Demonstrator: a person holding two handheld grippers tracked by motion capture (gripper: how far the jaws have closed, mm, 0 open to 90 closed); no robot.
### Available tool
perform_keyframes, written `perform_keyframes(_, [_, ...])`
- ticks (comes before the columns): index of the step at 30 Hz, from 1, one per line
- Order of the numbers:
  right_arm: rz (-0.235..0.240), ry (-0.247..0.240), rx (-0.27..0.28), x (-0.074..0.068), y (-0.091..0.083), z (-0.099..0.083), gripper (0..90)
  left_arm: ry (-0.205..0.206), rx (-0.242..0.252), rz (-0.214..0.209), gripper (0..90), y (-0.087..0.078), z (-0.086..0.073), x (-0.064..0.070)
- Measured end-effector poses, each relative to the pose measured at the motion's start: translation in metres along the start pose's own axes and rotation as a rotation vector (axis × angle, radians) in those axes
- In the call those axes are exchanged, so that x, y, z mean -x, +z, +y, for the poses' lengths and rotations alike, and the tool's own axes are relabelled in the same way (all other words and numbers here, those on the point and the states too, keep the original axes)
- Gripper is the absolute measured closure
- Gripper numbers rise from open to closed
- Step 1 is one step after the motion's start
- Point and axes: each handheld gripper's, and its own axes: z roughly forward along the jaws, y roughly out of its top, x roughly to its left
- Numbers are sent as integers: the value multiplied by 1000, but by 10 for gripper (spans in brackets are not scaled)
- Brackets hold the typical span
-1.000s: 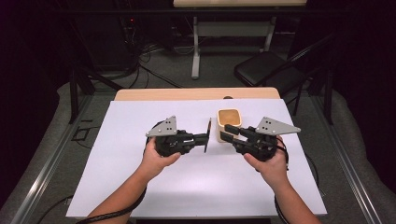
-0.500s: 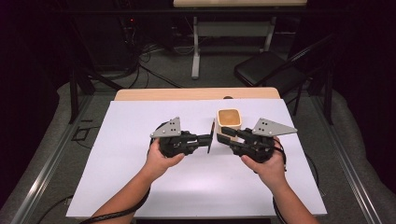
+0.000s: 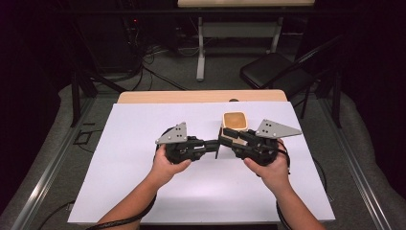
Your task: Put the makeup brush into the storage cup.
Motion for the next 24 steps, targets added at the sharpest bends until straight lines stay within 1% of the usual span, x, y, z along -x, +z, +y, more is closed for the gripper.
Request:
perform_keyframes(8, [10,12,2,0,3,-1,662,1,5,-7,839,3,1,1])
perform_keyframes(15, [7,8,12,0,3,-1,687,-2,6,-9,838,5,0,1])
perform_keyframes(24, [5,7,8,-1,4,-2,702,-8,6,-9,838,6,-1,0])
